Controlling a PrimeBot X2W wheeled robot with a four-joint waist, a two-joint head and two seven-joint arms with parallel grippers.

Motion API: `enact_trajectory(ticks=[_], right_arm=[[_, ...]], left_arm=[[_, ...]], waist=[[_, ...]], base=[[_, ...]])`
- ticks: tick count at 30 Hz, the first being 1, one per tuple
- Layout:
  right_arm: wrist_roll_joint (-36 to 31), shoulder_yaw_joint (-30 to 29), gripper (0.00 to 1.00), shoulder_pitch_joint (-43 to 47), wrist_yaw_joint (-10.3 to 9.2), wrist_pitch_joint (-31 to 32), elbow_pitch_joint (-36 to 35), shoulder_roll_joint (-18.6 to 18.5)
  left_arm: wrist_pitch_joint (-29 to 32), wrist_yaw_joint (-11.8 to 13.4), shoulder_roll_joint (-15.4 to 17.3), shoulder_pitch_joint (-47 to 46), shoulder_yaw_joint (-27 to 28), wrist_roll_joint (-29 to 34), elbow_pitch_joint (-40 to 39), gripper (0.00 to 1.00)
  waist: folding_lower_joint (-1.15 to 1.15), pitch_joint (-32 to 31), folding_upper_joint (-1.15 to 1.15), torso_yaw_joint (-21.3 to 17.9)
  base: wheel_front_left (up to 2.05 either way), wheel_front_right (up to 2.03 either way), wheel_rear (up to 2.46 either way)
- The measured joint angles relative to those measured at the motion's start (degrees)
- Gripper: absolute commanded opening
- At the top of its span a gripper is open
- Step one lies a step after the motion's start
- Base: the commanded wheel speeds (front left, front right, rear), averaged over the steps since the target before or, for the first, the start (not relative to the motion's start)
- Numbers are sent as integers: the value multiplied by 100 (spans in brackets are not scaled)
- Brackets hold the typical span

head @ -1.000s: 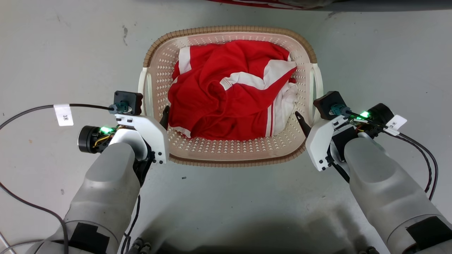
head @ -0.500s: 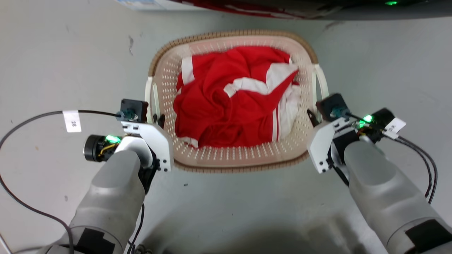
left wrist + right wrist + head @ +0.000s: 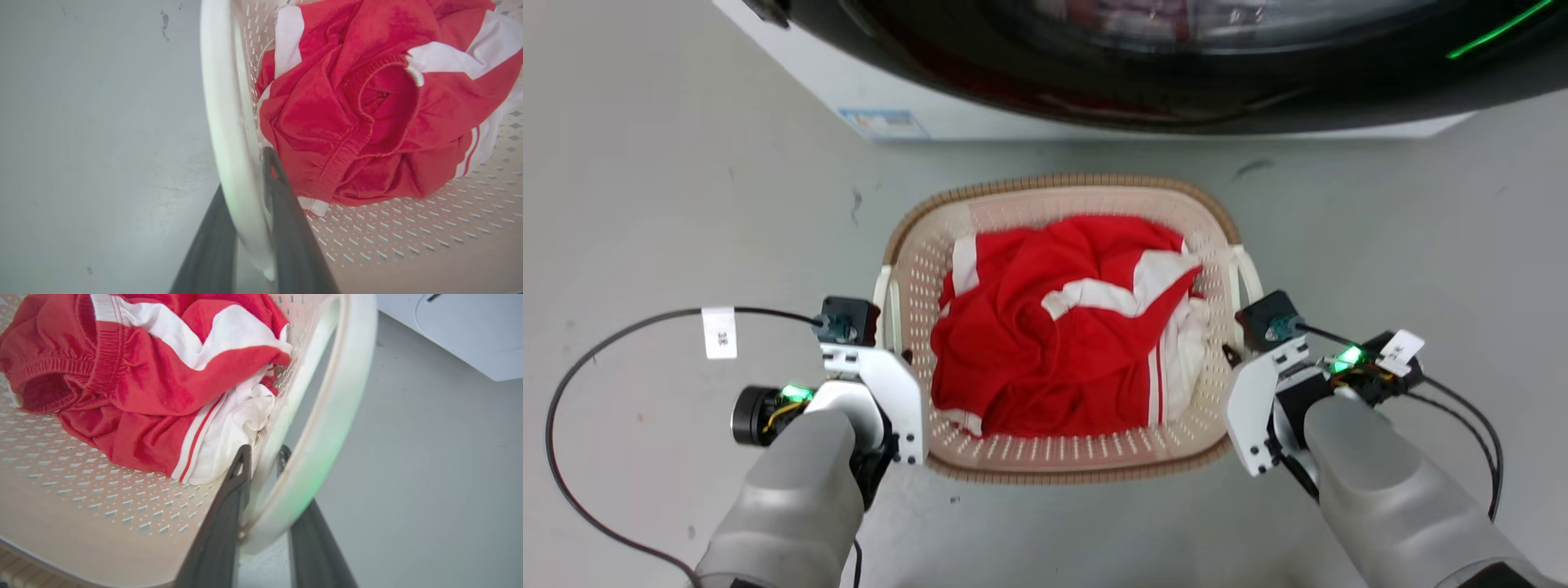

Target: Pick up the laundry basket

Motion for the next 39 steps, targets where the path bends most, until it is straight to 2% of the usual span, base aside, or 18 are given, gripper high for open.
enact_trajectory(ticks=[39], right_arm=[[2601, 2132, 0, 1296, -18, 1461, -133, -78]], left_arm=[[1677, 11, 355, 1333, -1603, -1758, -503, 0]], waist=[[-1, -3059, 0, -324]], base=[[0, 0, 0]])
